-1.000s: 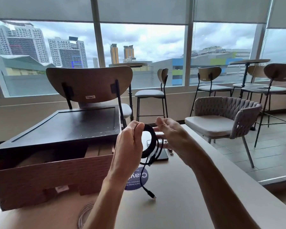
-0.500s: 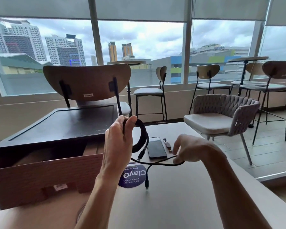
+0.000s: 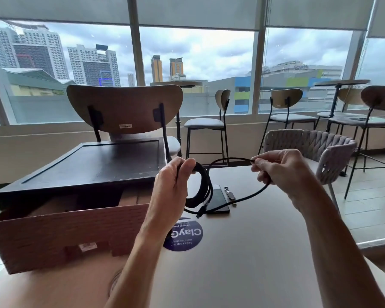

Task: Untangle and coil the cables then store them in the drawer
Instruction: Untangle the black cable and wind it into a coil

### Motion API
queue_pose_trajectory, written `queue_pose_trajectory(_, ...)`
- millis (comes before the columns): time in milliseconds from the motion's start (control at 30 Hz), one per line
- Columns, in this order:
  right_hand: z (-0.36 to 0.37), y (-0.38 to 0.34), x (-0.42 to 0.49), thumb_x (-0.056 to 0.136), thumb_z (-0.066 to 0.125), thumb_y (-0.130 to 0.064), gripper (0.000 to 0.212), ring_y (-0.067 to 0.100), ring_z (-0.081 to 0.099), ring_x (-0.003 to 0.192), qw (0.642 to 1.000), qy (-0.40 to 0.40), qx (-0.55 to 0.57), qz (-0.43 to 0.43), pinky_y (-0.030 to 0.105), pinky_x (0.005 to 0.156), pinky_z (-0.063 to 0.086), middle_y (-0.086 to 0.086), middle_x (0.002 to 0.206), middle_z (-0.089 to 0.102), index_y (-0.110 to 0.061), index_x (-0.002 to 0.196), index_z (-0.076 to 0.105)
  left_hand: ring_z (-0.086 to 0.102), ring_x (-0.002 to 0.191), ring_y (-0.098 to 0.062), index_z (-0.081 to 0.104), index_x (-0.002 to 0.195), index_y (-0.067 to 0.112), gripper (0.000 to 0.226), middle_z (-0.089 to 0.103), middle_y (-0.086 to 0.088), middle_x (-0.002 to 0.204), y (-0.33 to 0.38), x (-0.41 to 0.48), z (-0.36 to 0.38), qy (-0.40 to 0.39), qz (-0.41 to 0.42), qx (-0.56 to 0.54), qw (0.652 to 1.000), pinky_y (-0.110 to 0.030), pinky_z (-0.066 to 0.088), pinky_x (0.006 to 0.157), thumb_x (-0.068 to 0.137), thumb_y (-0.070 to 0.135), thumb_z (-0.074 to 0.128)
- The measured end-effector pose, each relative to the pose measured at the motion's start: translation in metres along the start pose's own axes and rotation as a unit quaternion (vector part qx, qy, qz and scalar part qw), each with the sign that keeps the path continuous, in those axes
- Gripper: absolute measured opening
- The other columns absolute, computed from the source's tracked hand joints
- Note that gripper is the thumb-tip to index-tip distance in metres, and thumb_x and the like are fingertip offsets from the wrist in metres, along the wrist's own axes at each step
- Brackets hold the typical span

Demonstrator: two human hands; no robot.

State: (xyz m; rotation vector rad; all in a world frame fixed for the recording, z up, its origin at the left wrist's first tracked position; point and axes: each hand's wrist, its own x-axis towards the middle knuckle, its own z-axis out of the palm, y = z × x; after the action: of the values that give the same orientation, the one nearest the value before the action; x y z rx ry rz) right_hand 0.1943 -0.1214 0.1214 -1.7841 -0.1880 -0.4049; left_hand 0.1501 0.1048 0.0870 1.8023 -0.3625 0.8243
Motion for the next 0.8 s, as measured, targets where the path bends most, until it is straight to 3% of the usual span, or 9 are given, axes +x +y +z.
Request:
queue_pose_trajectory(67, -0.003, -0.001, -0.001, 0.095, 0.059, -0.001, 0.015, 0.007, 0.058, 0.048, 0.999, -0.023, 0.039, 0.018, 0.019, 0.048, 0.044, 0.012, 0.075, 0.071, -0.002, 0.089, 0.073, 0.031, 0.048, -0.006, 0.056, 0.068, 0.041, 0.035, 0.035, 0.013, 0.051, 0.0, 0.0, 0.004, -0.002, -0.011, -0.047, 0.999, -0.028, 0.036, 0.047, 0.099, 0.051, 0.045)
queue_pose_trajectory(167, -0.005, -0.005, -0.004, 0.097, 0.056, 0.002, 0.015, 0.005, 0.053, 0.048, 0.99, -0.06, 0.119, 0.054, 0.018, 0.051, 0.044, 0.01, 0.075, 0.066, 0.003, 0.093, 0.07, 0.036, 0.05, -0.007, 0.055, 0.065, 0.037, 0.038, 0.039, 0.011, 0.055, -0.001, -0.002, 0.009, 0.01, -0.007, -0.079, 0.997, -0.022, 0.037, 0.05, 0.101, 0.047, 0.044)
queue_pose_trajectory(333, -0.004, -0.008, -0.006, 0.096, 0.054, 0.004, 0.014, 0.005, 0.05, 0.047, 0.972, -0.114, 0.181, 0.096, 0.013, 0.043, 0.042, 0.009, 0.071, 0.063, 0.008, 0.098, 0.068, 0.036, 0.059, -0.009, 0.064, 0.083, 0.006, 0.046, 0.041, 0.007, 0.062, -0.004, -0.003, 0.019, 0.029, -0.035, -0.138, 0.989, -0.026, 0.055, 0.068, 0.098, 0.044, 0.043)
queue_pose_trajectory(433, 0.005, -0.007, -0.008, 0.097, 0.055, 0.002, 0.014, 0.005, 0.049, 0.047, 0.971, -0.151, 0.156, 0.095, 0.013, 0.043, 0.04, 0.007, 0.071, 0.063, 0.008, 0.096, 0.068, 0.034, 0.053, -0.005, 0.06, 0.074, 0.015, 0.038, 0.038, 0.006, 0.059, 0.006, -0.006, 0.023, 0.033, -0.053, -0.187, 0.98, -0.012, 0.043, 0.052, 0.095, 0.042, 0.043)
queue_pose_trajectory(533, 0.014, -0.006, -0.009, 0.097, 0.057, 0.001, 0.015, 0.008, 0.047, 0.049, 0.981, -0.164, 0.078, 0.073, 0.016, 0.043, 0.039, 0.007, 0.071, 0.066, 0.007, 0.093, 0.07, 0.032, 0.047, -0.003, 0.059, 0.076, 0.015, 0.038, 0.036, 0.012, 0.054, 0.007, -0.005, 0.022, 0.038, -0.062, -0.211, 0.975, -0.015, 0.038, 0.043, 0.094, 0.043, 0.042)
queue_pose_trajectory(667, 0.018, -0.003, -0.011, 0.096, 0.06, -0.002, 0.014, 0.008, 0.045, 0.047, 0.982, -0.177, 0.024, 0.062, 0.017, 0.044, 0.039, 0.009, 0.072, 0.068, 0.0, 0.091, 0.072, 0.029, 0.046, -0.003, 0.068, 0.07, 0.027, 0.04, 0.033, 0.012, 0.053, 0.003, -0.003, 0.019, 0.009, -0.081, -0.227, 0.971, -0.023, 0.035, 0.044, 0.094, 0.047, 0.042)
queue_pose_trajectory(800, 0.02, -0.002, -0.012, 0.096, 0.062, -0.006, 0.014, 0.008, 0.046, 0.047, 0.984, -0.172, -0.007, 0.05, 0.017, 0.045, 0.041, 0.01, 0.075, 0.071, -0.008, 0.092, 0.075, 0.029, 0.045, -0.004, 0.06, 0.075, 0.014, 0.039, 0.031, 0.009, 0.053, 0.008, -0.004, 0.023, 0.009, -0.08, -0.212, 0.974, -0.016, 0.036, 0.043, 0.096, 0.042, 0.043)
